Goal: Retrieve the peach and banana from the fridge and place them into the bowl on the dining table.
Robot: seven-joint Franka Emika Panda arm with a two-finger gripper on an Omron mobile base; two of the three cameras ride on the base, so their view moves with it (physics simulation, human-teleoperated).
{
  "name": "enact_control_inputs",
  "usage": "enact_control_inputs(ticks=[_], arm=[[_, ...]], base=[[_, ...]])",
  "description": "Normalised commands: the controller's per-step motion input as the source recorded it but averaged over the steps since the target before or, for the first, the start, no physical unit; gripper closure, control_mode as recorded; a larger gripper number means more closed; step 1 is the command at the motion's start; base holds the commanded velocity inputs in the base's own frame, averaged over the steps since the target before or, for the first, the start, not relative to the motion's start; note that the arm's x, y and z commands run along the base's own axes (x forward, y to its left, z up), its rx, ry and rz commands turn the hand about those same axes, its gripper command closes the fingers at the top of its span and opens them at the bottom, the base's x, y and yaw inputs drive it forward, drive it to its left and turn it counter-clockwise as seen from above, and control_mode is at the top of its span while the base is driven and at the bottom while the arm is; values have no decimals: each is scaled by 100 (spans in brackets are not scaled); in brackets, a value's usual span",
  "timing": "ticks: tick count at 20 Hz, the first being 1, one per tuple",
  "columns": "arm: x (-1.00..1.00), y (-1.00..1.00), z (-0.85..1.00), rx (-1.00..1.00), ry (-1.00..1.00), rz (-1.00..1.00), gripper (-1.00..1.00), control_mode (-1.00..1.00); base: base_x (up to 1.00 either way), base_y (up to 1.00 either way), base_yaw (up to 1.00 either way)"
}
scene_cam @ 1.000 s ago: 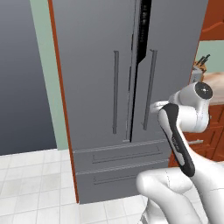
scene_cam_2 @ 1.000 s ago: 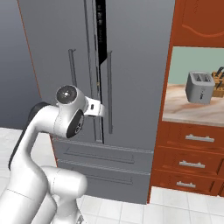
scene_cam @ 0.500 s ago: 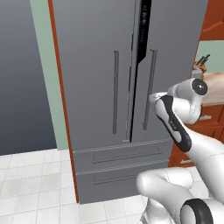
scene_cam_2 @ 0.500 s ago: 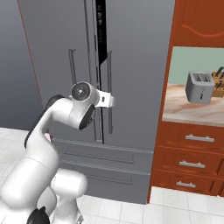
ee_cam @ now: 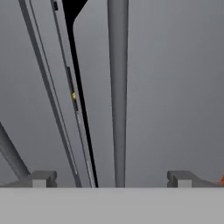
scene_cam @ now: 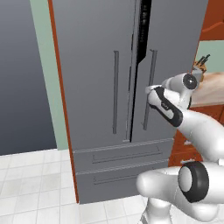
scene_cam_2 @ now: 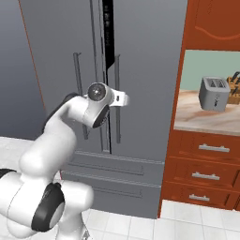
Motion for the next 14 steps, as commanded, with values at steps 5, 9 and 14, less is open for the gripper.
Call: enact_control_inputs(ticks=[5, 9, 14], arm=[[76, 0, 2, 0, 0, 0, -100, -100], [71, -6, 0, 1, 0, 0, -100, -100], [68, -20, 0, 2, 0, 0, -100, -100]], base=[[0, 0, 0], [0, 0, 0], [0, 0, 0]])
